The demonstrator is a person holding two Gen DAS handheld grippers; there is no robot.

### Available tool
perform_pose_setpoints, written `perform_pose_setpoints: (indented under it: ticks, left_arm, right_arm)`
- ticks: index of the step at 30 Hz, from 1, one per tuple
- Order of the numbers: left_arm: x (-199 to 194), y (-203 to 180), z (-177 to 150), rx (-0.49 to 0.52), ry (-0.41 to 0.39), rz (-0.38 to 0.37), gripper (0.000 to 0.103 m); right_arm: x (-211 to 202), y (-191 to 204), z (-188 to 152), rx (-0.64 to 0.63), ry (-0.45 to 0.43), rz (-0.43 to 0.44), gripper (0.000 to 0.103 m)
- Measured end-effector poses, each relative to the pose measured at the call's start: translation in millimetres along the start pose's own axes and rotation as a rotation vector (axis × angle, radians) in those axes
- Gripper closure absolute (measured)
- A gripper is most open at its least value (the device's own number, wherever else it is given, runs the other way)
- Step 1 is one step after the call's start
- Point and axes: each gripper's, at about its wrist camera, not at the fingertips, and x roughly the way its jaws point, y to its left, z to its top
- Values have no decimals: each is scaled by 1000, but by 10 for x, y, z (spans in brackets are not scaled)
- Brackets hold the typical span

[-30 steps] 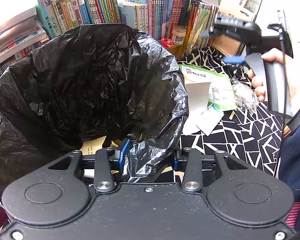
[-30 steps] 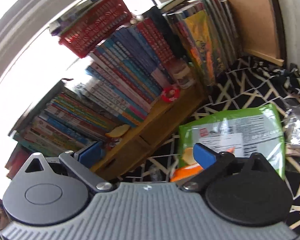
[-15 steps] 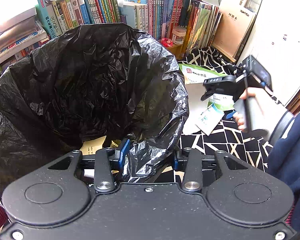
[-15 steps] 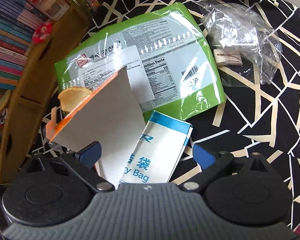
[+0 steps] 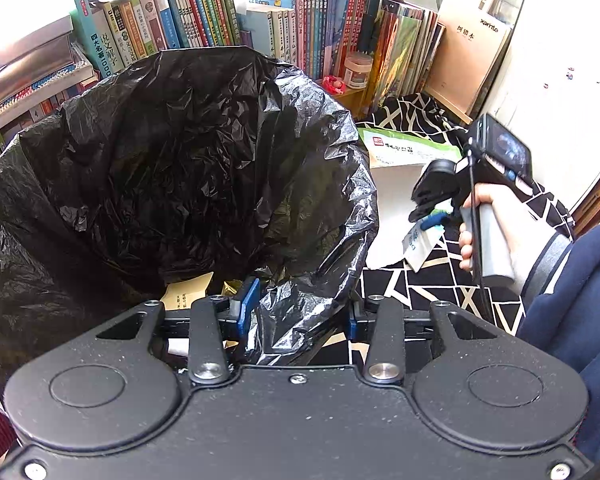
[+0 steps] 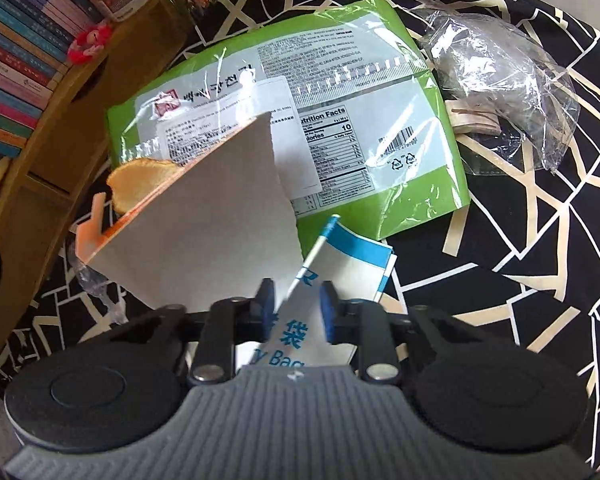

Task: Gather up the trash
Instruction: 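Move the right tool to the white-and-blue 'Bag' packet and grasp it, then lift the packet with the right tool toward the black trash bag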

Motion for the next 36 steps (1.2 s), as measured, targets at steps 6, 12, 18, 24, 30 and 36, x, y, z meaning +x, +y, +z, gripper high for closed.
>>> perform_pose_setpoints:
  ticks: [6,12,18,24,30,36]
  left_arm:
    - [0,0,0,0,0,0,64]
    - [2,4,-1,0,0,1,64]
    - [9,15,0,3,-1,3,64]
    - [8,18,-7,4,-1,4,64]
    - [2,10,-7,4,-1,3,64]
    - [2,15,-6,4,-2,4,64]
  right_arm:
    - [-314,166,8,-43,-53,65,95]
    - [-252,130,100,-1,-44,15,37]
    - [42,-171,47,116,-5,-32,24]
    - [174,-21,-42,25,-27,-54,16]
    - [140,153,-170,-90,-50,-92,48]
    - [-90,201,-95,-89,-58,-18,75]
